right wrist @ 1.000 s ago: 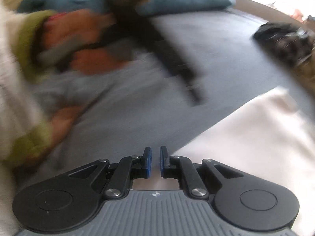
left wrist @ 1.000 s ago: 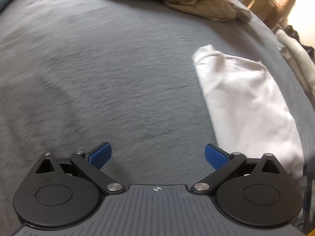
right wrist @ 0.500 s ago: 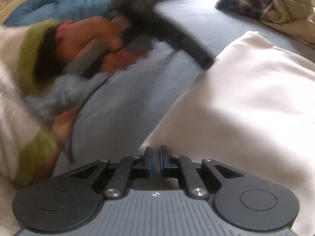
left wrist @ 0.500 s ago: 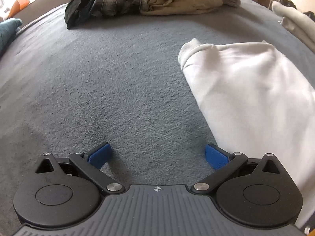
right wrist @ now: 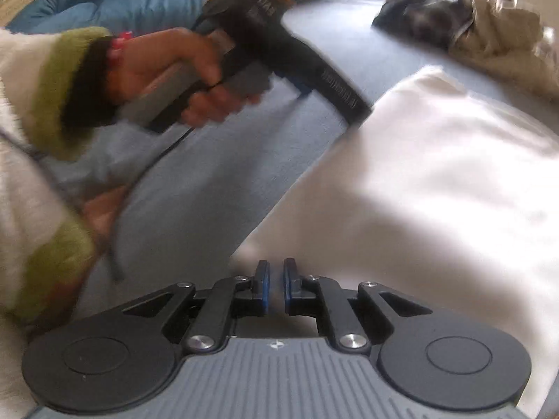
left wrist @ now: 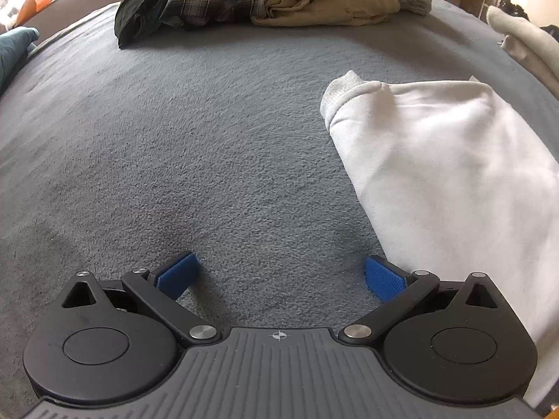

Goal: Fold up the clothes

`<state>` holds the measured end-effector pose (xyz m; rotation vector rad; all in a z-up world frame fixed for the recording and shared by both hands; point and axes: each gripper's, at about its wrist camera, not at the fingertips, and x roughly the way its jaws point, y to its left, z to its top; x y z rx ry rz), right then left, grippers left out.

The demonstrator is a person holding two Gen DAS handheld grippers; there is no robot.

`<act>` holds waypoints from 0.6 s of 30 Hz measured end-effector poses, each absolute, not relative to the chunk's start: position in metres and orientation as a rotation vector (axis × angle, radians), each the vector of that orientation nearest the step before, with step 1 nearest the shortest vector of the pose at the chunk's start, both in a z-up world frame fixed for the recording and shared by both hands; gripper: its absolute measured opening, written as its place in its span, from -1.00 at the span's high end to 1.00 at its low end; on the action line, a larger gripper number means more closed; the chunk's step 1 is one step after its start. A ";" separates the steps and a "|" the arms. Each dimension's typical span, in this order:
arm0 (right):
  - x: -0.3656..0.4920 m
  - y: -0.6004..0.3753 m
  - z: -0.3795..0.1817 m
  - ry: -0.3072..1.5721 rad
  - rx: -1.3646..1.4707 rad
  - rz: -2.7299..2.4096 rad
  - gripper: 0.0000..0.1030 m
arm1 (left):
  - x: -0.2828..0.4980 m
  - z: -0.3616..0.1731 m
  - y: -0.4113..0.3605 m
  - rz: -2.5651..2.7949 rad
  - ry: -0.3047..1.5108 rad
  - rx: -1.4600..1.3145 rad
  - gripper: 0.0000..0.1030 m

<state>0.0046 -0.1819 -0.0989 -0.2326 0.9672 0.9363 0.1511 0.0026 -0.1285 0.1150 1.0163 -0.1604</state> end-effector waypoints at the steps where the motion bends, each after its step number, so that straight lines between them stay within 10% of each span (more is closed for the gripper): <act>1: 0.007 -0.188 -0.092 0.977 -0.199 0.928 0.85 | 0.151 -0.128 0.003 -0.163 1.011 0.115 -1.00; 18: 0.073 -0.177 -0.095 0.824 -0.307 0.744 0.90 | 0.059 -0.119 -0.011 -0.421 1.060 0.064 -0.89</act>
